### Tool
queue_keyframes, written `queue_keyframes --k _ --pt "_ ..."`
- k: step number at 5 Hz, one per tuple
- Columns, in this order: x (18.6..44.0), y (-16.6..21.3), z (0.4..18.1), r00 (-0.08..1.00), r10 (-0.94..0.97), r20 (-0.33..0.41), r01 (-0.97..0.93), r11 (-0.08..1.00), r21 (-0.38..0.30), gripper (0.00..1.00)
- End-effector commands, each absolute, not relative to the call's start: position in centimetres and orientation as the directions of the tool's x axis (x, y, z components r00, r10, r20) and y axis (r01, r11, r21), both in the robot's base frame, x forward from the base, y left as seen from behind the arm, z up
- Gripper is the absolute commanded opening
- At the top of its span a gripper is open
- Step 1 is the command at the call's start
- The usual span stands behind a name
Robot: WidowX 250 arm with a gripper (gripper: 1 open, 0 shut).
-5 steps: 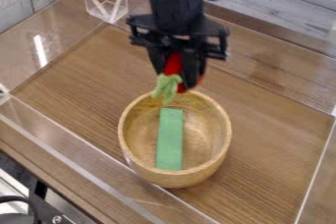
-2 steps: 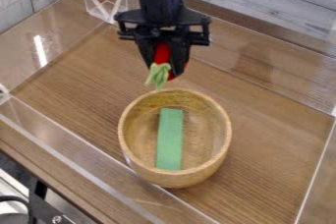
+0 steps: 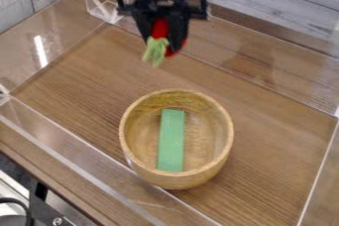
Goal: Move the red object to the left side of the table
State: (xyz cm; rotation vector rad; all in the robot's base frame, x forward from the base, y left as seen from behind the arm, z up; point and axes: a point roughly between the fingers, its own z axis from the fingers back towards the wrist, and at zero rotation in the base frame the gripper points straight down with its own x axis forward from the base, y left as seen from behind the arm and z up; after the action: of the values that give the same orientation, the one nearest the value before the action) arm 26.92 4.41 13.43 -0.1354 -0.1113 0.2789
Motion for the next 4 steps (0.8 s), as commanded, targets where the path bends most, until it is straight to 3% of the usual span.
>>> queue_keyframes --k 1,3,4 --pt "28.6 7.7 15.2 0.969 0.203 0.14 -0.184 0.974 -0.135 0.0" --pt "30.2 13.1 14.7 0.962 0.241 0.13 -0.227 0.967 -0.113 0.0" --pt "30.3 13.1 14.7 0.945 0.305 0.114 -0.292 0.949 -0.117 0.0"
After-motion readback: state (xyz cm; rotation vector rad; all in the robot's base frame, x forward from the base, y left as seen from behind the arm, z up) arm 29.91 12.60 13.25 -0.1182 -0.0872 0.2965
